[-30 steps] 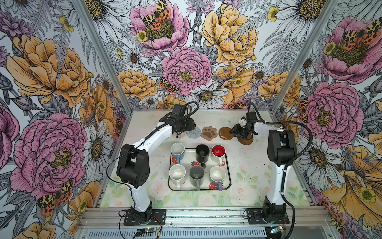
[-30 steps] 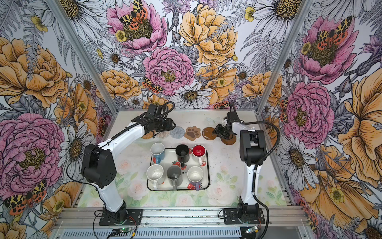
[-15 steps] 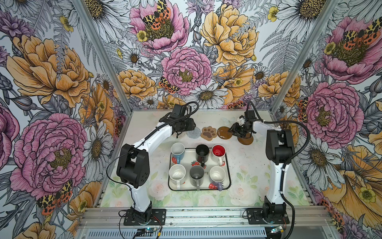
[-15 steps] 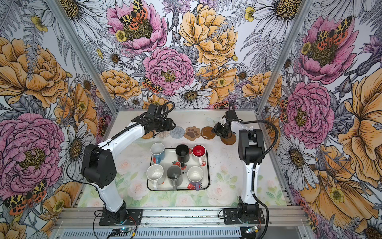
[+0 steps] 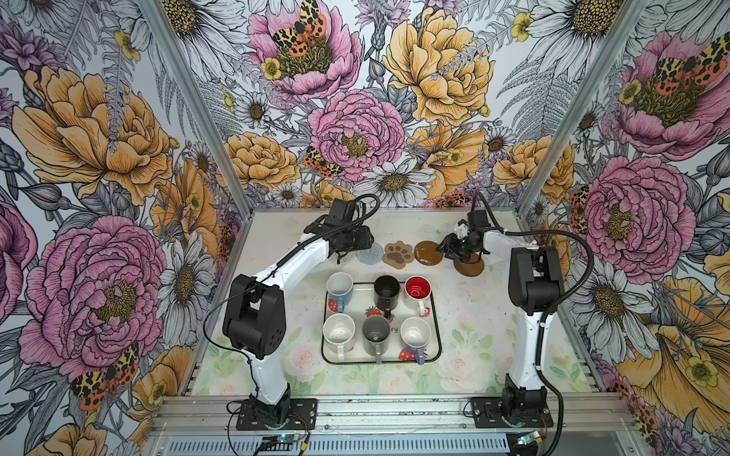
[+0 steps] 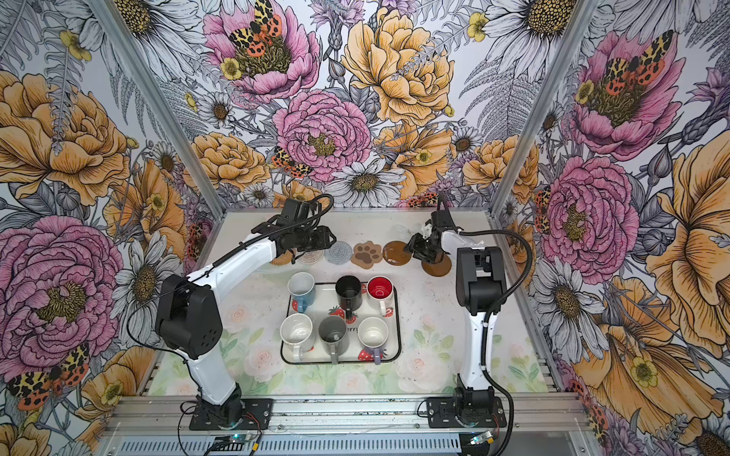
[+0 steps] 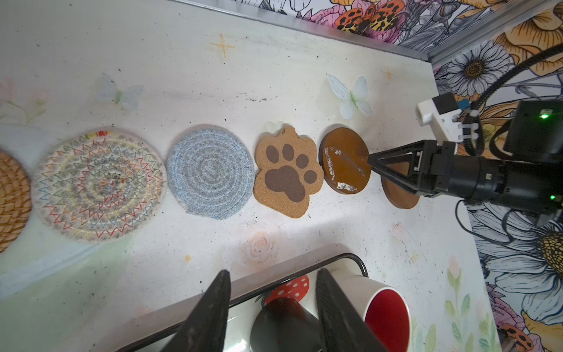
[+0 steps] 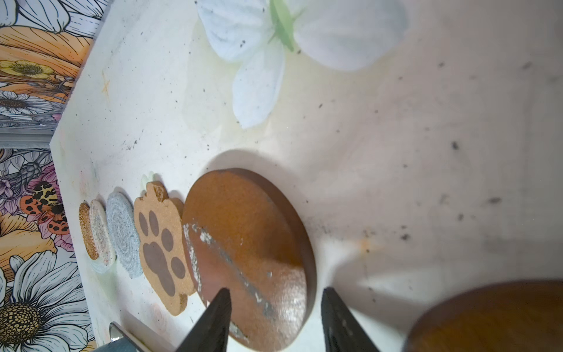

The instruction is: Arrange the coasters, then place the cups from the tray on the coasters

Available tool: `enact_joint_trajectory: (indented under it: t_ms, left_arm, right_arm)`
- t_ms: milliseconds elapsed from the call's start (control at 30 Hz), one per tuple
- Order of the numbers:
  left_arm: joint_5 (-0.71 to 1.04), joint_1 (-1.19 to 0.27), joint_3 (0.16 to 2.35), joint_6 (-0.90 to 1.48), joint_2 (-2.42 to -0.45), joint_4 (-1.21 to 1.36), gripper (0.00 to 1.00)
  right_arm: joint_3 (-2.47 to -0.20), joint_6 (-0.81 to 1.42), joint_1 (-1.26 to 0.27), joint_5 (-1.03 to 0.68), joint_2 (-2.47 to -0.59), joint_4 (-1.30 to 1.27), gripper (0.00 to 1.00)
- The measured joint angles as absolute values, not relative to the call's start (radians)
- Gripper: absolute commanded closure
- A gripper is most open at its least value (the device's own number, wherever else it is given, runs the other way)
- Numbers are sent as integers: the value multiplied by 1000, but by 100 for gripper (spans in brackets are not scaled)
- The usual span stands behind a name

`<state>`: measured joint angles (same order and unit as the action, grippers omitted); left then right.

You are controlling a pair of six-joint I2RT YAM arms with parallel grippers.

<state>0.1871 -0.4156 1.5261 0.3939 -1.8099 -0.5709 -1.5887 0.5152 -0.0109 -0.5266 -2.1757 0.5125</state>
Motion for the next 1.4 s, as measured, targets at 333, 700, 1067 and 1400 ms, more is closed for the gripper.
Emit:
enact_joint_trajectory:
  t_ms: [333, 700, 1067, 1400]
  left_arm:
    - [187, -416, 1494, 394, -1806, -556, 52]
    - [187, -416, 1477, 395, -1776, -537, 52]
    - [187, -415, 1477, 406, -1776, -534, 52]
    - [187, -415, 1477, 413, -1776, -534, 52]
  right_arm:
    - [-1455, 500, 149, -505, -1892, 511, 48]
    - [-1313, 481, 305, -452, -1886, 518, 47]
    - [-1314, 477, 305, -458, -1992, 517, 48]
    - [-1361, 478, 279, -480, -2038, 497, 51]
